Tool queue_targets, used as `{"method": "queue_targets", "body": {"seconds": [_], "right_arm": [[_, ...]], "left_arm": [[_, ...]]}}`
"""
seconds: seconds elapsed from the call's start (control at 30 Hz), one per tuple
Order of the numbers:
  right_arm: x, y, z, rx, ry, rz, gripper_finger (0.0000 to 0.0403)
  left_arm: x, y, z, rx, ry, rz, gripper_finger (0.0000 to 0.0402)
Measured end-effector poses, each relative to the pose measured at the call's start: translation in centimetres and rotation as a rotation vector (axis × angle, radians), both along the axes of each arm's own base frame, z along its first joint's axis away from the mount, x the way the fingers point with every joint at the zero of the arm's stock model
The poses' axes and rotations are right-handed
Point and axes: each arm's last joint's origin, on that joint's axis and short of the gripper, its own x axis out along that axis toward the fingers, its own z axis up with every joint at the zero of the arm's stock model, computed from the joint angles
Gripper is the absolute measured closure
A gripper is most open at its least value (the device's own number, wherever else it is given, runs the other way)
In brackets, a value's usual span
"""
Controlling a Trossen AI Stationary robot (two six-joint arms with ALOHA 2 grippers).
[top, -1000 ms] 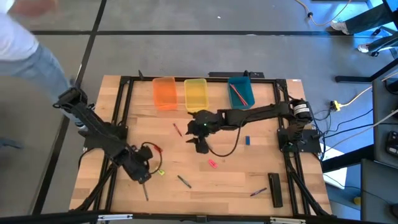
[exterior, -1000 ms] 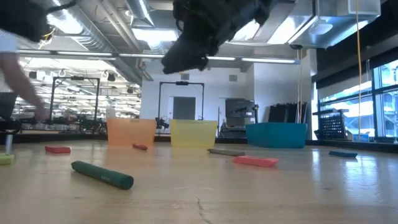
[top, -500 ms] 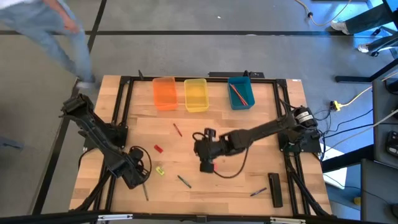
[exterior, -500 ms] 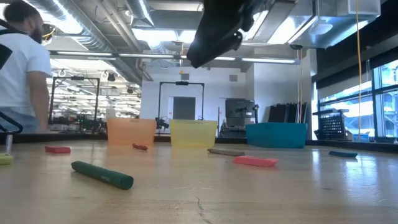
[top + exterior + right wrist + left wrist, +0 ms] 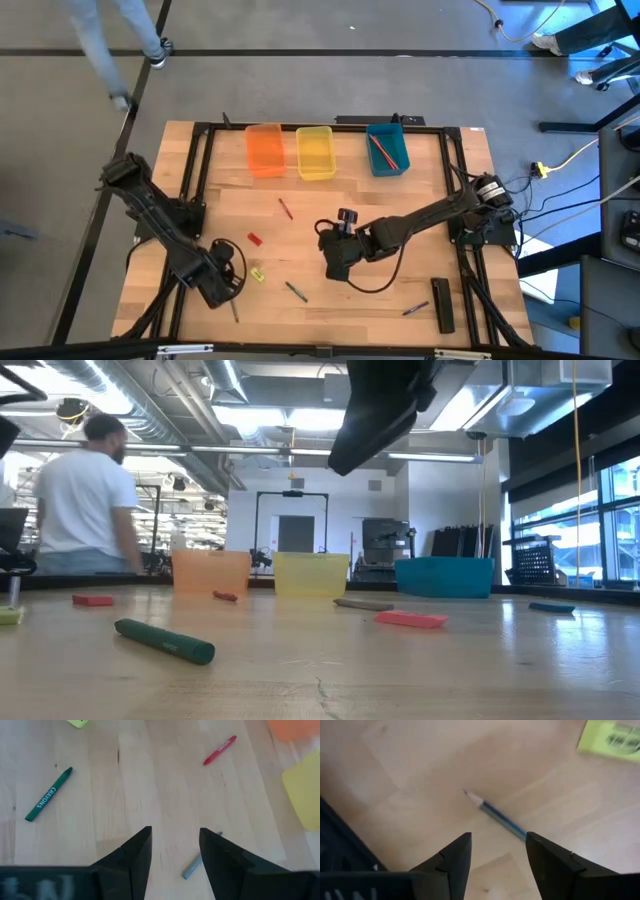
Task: Sort crayons/erasers/pens/pencils in bins
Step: Put the black pencil into the blue bin
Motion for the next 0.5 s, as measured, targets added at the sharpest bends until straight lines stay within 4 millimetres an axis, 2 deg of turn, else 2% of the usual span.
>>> {"method": "queue_targets", "body": {"seconds": [0.27, 0.5], "right_arm": [[-0.1, 0.2, 0.0, 0.021, -0.007, -0.034, 0.0236], [-0.3, 0.6, 0.0, 0.021, -0.005, -0.023, 0.0236]], "left_arm": [[0.6, -0.8, -1.7, 0.015, 0.005, 0.006, 0.0212], [1.2, -1.5, -3.3, 0.006, 0.05, -0.041, 0.0226]]}}
